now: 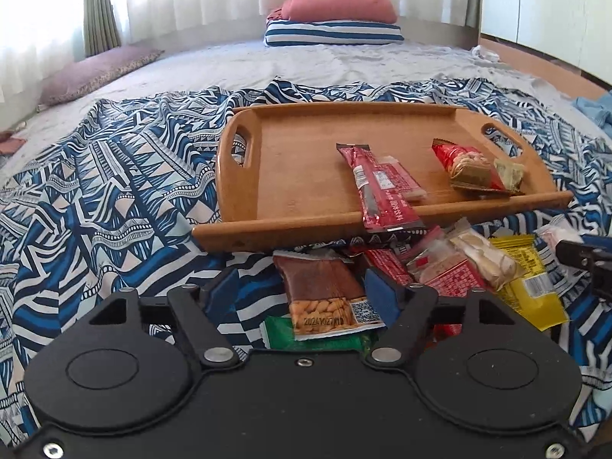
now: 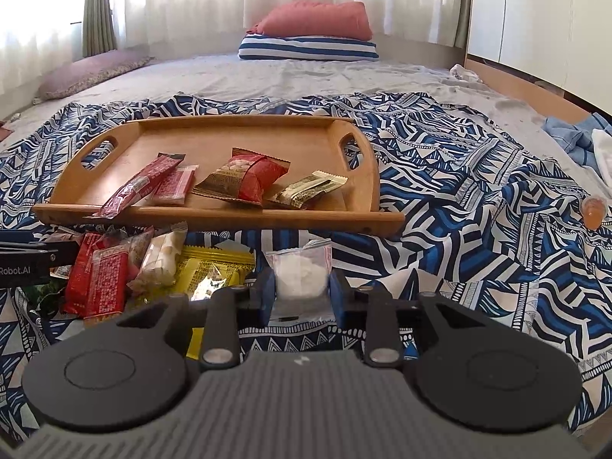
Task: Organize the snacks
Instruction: 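Carry the almond packet and white packet onto the wooden tray with both tools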
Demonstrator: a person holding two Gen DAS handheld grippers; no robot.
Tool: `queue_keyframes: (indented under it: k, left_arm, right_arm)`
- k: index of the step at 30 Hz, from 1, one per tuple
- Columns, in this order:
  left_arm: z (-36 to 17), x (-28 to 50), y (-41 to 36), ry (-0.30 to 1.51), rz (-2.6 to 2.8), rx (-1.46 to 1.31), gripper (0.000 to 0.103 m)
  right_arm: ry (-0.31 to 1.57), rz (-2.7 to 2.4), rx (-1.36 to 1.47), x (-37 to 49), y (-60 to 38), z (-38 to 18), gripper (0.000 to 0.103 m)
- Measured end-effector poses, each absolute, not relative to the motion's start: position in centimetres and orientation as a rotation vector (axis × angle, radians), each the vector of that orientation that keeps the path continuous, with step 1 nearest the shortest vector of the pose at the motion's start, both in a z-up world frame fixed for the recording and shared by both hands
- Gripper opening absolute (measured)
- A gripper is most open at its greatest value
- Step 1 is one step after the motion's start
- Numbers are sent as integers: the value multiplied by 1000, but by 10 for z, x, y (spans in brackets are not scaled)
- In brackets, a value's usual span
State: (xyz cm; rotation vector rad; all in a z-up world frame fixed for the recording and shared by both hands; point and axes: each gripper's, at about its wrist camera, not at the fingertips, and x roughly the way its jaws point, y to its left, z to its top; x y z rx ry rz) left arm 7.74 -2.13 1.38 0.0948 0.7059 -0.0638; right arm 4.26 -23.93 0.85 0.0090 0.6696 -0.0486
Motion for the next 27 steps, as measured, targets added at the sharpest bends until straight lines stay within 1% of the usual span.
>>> queue_keyframes:
  k: [1,2,3,10,18,22,27]
  left_arm:
    - [13,77,-21,703,-66,94,68]
    - [13,76,-20,700,-75,86,44]
    - [13,74,-19,701,-94,72,25]
    - [27,61,-14,697,-122,55,23]
    - [62,57,-5,627,-147,0,22]
    - [75,70,-8,588,-153,5,22]
    - [80,102,-6,596,-150,-42,22]
  right_arm:
    - [670,-50,11,43,-240,8,36]
    - [670,-51,14,43,-240,8,36]
    - [669,-53,16,44,-240,9,36]
    - [655,-62,25,43,-244,11,36]
    - [609,-46,53,45,-250,29,35]
    - [602,-49,90,58,-257,38,35]
    - [615,-63,90,84,-264,44,35]
